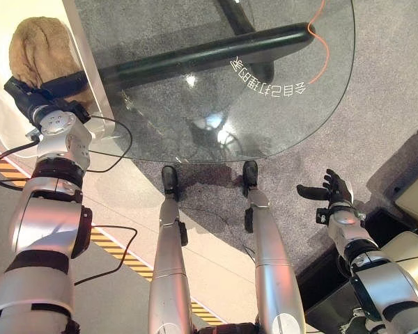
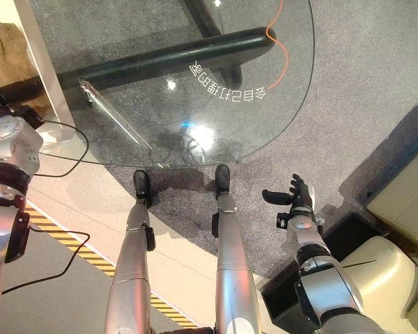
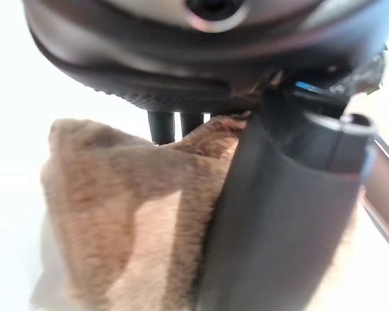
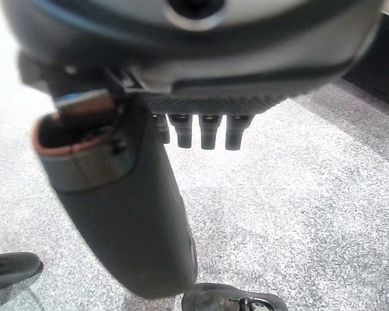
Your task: Wipe the table with a cloth and put it in the basket.
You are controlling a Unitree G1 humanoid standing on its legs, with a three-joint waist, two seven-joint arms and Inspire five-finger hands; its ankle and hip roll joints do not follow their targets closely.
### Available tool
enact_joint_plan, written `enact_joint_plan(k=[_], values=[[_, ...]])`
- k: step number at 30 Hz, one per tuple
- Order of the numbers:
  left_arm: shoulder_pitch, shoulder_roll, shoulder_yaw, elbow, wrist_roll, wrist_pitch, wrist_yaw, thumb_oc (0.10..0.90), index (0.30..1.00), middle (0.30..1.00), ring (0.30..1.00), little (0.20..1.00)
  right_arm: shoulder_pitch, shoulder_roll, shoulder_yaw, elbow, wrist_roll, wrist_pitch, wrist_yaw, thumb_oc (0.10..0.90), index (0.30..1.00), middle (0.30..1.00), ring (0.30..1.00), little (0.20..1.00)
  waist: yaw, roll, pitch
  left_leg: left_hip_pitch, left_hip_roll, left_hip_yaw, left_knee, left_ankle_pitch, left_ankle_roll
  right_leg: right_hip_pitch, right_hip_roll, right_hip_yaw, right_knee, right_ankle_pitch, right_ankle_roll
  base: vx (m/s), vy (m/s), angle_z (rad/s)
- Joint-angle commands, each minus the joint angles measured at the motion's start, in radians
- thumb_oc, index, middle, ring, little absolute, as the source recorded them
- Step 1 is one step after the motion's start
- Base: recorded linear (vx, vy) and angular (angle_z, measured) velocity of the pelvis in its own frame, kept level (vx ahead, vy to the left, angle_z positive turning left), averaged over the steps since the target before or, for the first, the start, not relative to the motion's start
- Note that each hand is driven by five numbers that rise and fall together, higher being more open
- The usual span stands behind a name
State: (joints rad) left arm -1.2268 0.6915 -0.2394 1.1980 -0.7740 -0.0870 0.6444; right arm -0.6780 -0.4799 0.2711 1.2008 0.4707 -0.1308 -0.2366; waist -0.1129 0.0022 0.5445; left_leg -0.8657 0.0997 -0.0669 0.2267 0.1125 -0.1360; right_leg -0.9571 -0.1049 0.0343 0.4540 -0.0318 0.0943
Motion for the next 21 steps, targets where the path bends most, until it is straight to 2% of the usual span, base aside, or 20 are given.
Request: enact_joint_plan(k=[1,14,21], values=[[-0.039,0.112,0.008,0.053,-0.005,-0.022,0.025,0.800,0.900,0.900,0.900,0.900,0.033,-0.056,0.018,0.025,0.014,0.002,-0.015,0.800,0.900,0.900,0.900,0.900,-0.009,0.010,-0.025,-0.018,-0.091,0.056,0.068,-0.077,0.087,0.065,0.123,-0.052,-0.093,-0.030,-0.081,0.00,0.000,0.00],[-0.034,0.114,0.008,0.052,-0.009,-0.039,0.036,0.800,0.900,0.900,0.900,0.900,0.044,-0.049,0.022,0.023,0.020,-0.005,-0.022,0.800,0.900,0.900,0.900,0.900,-0.007,0.008,-0.025,-0.015,-0.092,0.053,0.071,-0.077,0.088,0.070,0.121,-0.051,-0.097,-0.027,-0.080,0.00,0.000,0.00],[0.024,0.104,0.035,0.003,0.010,-0.096,0.043,0.800,0.900,0.900,0.900,0.900,0.072,-0.041,0.012,0.014,0.025,-0.016,-0.034,0.800,0.900,0.900,0.900,0.900,-0.001,0.008,-0.025,0.013,-0.095,0.050,0.067,-0.078,0.091,0.094,0.123,-0.048,-0.101,-0.024,-0.079,0.00,0.000,0.00]])
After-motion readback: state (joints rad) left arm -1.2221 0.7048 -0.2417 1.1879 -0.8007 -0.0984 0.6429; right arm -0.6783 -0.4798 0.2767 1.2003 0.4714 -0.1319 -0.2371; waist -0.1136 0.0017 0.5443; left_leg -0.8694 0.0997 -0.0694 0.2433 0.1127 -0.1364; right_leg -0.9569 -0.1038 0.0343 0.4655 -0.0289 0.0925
